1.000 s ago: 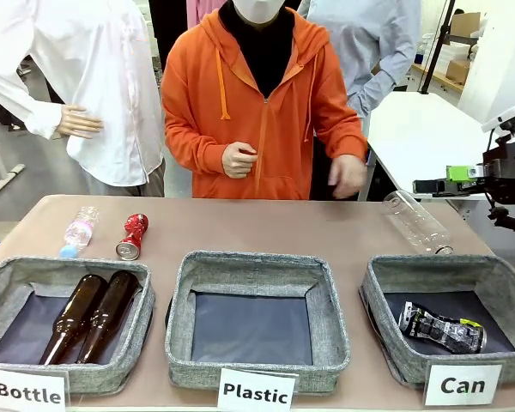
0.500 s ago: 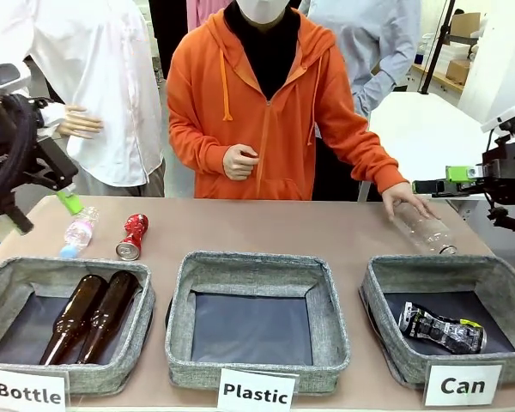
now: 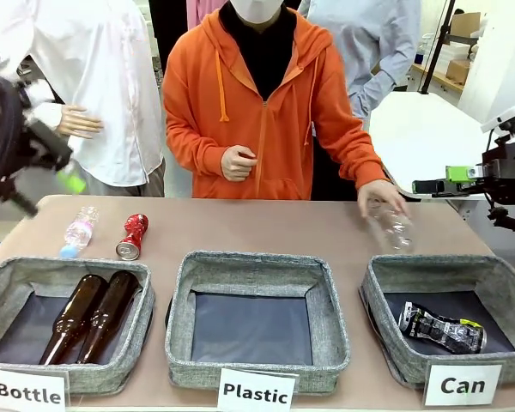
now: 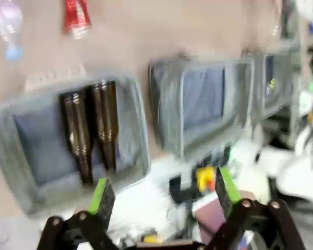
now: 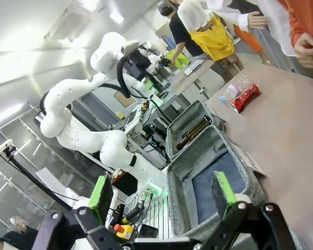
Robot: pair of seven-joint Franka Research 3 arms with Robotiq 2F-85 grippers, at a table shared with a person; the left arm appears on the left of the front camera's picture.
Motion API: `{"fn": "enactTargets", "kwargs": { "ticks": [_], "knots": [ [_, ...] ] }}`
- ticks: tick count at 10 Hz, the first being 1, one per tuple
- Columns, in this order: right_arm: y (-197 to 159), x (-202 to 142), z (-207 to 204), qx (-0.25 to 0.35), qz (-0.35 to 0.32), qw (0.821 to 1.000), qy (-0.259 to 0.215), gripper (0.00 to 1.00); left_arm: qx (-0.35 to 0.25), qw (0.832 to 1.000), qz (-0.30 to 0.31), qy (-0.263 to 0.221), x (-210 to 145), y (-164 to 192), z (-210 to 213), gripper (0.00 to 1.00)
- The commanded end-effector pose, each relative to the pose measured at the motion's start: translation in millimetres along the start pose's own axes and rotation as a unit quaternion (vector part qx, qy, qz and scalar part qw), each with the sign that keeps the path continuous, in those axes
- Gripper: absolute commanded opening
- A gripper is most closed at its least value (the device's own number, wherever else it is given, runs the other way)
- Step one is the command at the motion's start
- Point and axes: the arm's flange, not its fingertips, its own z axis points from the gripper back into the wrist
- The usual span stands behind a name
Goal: Sort the can waste into the basket.
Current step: Pick up the can waste from the table and place it in the right Fabric basket.
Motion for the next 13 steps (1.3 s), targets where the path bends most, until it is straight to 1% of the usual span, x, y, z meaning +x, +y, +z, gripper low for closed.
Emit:
{"fn": "enactTargets", "kwargs": {
  "ticks": [1,2,3,4,5,6,8,10,11,12,13],
  "knots": [
    [1.0,3.1,0.7,0.004,0.009,1.0,-0.002,1.0,-0.015,0.986,-0.028,-0.166,16.5,-3.1,-13.9,1.0],
    [1.0,3.1,0.7,0.004,0.009,1.0,-0.002,1.0,-0.013,0.98,-0.033,-0.195,32.2,-5.7,-18.5,1.0],
    [1.0,3.1,0.7,0.004,0.009,1.0,-0.002,1.0,0.002,0.977,-0.013,-0.211,47.8,-5.5,-26.7,1.0],
    [1.0,3.1,0.7,0.004,0.009,1.0,-0.002,1.0,0.038,0.981,0.015,-0.191,73.0,-3.9,-33.8,1.0],
    [1.0,3.1,0.7,0.004,0.009,1.0,-0.002,1.0,0.073,0.984,0.032,-0.159,98.1,-0.9,-44.4,1.0],
    [1.0,3.1,0.7,0.004,0.009,1.0,-0.002,1.0,0.081,0.989,0.041,-0.119,125.3,6.9,-55.7,1.0],
    [1.0,3.1,0.7,0.004,0.009,1.0,-0.002,1.0,0.091,0.992,0.056,-0.064,172.3,21.7,-81.6,1.0],
    [1.0,3.1,0.7,0.004,0.009,1.0,-0.002,1.0,0.105,0.991,0.076,-0.023,192.9,36.6,-122.9,1.0],
    [1.0,3.1,0.7,0.004,0.009,1.0,-0.002,1.0,0.127,0.988,0.088,0.0,201.1,48.2,-149.0,1.0],
    [1.0,3.1,0.7,0.004,0.009,1.0,-0.002,1.0,0.136,0.987,0.08,0.017,205.2,52.7,-168.8,1.0],
    [1.0,3.1,0.7,0.004,0.009,1.0,-0.002,1.0,0.161,0.984,0.073,0.012,206.1,56.1,-190.7,1.0]
  ]
}}
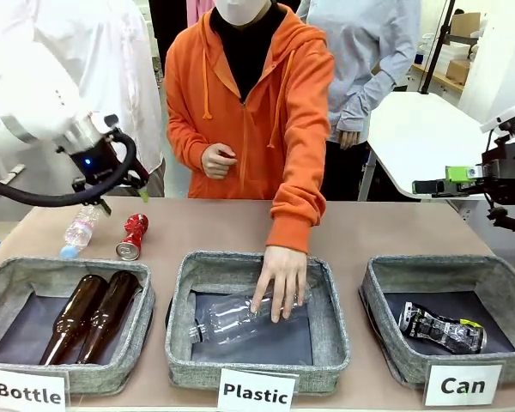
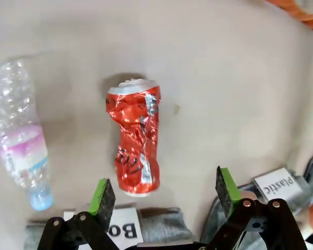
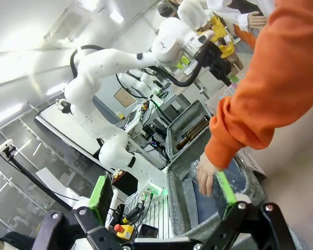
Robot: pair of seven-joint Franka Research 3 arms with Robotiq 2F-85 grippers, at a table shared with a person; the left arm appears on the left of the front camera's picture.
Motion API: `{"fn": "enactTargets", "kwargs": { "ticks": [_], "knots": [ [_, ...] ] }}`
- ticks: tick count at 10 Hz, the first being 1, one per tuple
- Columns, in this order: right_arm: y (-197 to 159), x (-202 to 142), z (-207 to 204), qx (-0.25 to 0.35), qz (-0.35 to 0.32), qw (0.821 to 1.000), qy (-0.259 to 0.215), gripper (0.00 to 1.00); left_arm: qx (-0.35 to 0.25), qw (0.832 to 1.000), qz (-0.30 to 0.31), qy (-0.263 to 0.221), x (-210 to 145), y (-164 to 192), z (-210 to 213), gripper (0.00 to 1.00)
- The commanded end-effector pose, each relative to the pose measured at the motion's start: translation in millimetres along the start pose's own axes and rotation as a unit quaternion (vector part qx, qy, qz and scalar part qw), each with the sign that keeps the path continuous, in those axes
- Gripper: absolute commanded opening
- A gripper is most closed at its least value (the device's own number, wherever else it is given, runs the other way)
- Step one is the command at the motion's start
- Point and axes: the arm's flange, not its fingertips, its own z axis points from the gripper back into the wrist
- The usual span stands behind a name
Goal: Sort the can waste into the basket.
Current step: Pick up the can waste from the table and place it in the right Fabric basket.
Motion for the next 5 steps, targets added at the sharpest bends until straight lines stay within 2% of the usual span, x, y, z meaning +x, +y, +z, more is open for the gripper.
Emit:
{"fn": "enactTargets", "kwargs": {
  "ticks": [1,3,5],
  "knots": [
    [1.3,3.2,0.8,0.004,0.009,1.0,-0.002,1.0,0.059,0.998,-0.003,-0.019,5.3,-12.4,-21.0,1.0],
    [1.3,3.2,0.8,0.004,0.009,1.0,-0.002,1.0,0.098,0.993,-0.01,-0.06,1.0,-17.4,-48.7,1.0],
    [1.3,3.2,0.8,0.004,0.009,1.0,-0.002,1.0,0.145,0.988,-0.012,-0.055,-1.2,-15.7,-67.2,1.0]
  ]
}}
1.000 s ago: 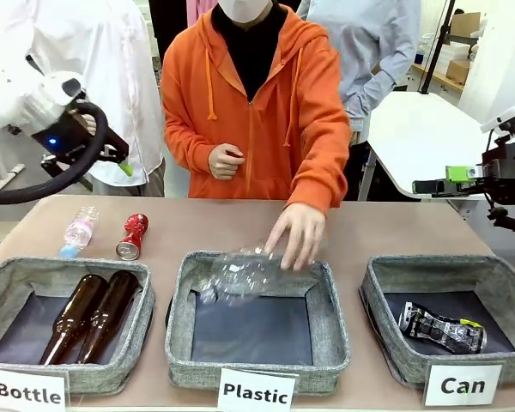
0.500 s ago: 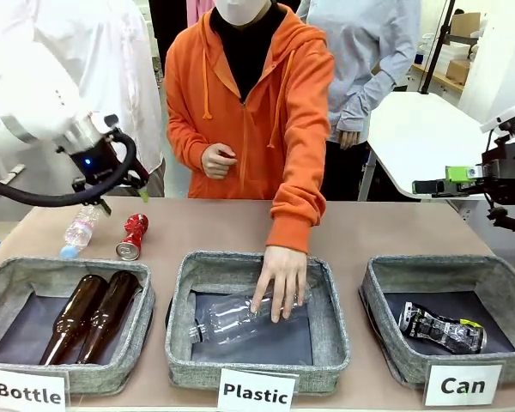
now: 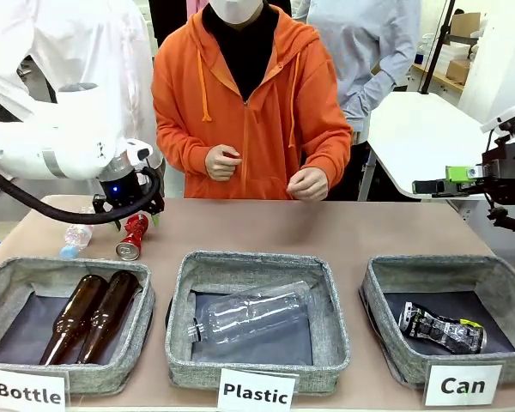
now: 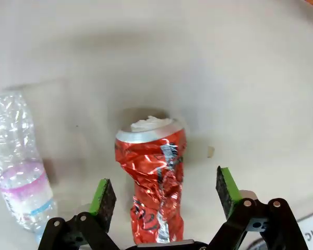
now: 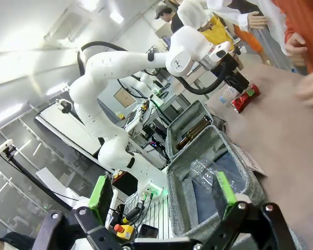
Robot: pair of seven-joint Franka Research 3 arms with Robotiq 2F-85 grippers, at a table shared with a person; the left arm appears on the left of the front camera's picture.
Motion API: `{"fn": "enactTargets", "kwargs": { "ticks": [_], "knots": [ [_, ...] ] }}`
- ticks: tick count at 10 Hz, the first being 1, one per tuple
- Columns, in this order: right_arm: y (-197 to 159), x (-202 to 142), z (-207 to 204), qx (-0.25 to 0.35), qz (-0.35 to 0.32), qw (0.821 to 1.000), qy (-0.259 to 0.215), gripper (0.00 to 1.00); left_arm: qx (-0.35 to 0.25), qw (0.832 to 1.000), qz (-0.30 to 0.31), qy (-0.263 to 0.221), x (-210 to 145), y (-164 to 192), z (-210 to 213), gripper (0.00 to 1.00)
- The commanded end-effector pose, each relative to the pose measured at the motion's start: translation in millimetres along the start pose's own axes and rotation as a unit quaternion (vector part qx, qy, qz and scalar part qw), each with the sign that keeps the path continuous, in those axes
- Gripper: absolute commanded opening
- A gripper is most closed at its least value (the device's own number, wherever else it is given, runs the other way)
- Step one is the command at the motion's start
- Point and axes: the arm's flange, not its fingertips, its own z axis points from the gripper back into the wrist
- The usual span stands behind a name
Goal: Sort the can waste into the basket.
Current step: Pick up the can waste from the table and place it in the right Fabric basket.
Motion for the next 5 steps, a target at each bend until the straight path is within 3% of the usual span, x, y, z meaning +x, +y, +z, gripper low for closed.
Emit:
{"fn": "enactTargets", "kwargs": {
  "ticks": [1,4,5],
  "knots": [
    [1.3,3.3,0.6,0.004,0.009,1.0,-0.002,1.0,0.053,0.999,0.013,0.002,-6.7,0.6,-10.6,1.0],
    [1.3,3.3,0.6,0.004,0.009,1.0,-0.002,1.0,0.061,0.998,0.011,0.0,-8.8,-0.8,-16.1,1.0],
    [1.3,3.3,0.6,0.004,0.009,1.0,-0.002,1.0,0.059,0.998,0.01,-0.002,-9.0,-0.3,-16.4,0.64]
  ]
}}
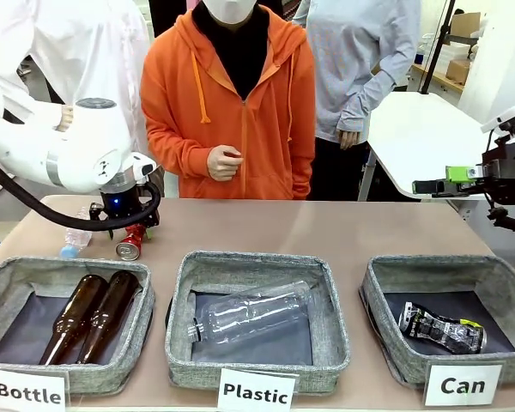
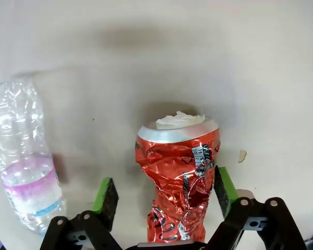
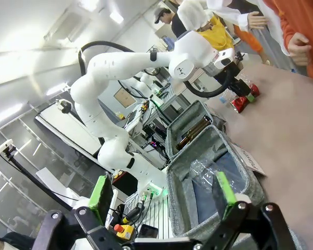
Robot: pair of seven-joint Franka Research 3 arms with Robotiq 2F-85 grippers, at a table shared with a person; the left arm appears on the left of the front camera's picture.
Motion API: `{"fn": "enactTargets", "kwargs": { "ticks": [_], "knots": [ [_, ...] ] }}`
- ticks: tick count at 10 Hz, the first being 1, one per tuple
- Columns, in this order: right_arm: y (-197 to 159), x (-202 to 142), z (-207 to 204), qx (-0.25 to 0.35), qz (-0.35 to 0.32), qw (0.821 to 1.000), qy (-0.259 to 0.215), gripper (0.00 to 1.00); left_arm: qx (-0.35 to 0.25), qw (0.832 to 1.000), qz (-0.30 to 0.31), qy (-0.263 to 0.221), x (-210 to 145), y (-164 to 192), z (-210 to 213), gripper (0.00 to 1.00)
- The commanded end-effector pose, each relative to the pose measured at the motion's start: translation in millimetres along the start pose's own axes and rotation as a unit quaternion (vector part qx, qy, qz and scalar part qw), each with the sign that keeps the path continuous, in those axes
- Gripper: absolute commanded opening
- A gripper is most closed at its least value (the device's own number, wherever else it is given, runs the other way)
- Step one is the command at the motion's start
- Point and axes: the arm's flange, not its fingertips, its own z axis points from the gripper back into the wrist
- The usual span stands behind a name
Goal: Sort the can waste into the basket.
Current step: Pick up the can waste from the table and place it in the right Fabric basket.
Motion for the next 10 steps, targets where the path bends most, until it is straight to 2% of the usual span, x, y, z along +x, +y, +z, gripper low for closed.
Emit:
{"fn": "enactTargets", "kwargs": {
  "ticks": [1,2,3,5,6,7,10],
  "knots": [
    [1.3,3.3,0.5,0.004,0.009,1.0,-0.002,1.0,0.007,1.0,0.008,-0.002,-1.5,-1.9,2.2,0.41],
    [1.3,3.3,0.5,0.004,0.009,1.0,-0.002,1.0,0.007,1.0,0.009,0.0,-1.0,-2.4,2.5,0.05],
    [1.3,3.3,0.5,0.004,0.009,1.0,-0.002,1.0,0.006,1.0,0.006,0.003,-0.4,-2.9,3.0,0.0],
    [1.3,3.3,0.5,0.004,0.009,1.0,-0.002,1.0,-0.001,1.0,0.002,0.013,-2.4,-3.3,6.4,0.0],
    [1.3,3.3,0.5,0.004,0.009,1.0,-0.002,1.0,-0.004,1.0,-0.002,0.016,-3.2,-3.3,9.9,0.04],
    [1.3,3.3,0.5,0.004,0.009,1.0,-0.002,1.0,-0.012,1.0,-0.006,0.014,-5.3,-3.5,17.4,0.0],
    [1.3,3.3,0.5,0.004,0.009,1.0,-0.002,1.0,-0.057,0.998,-0.022,-0.015,-21.1,-0.1,74.6,0.0]
  ]
}}
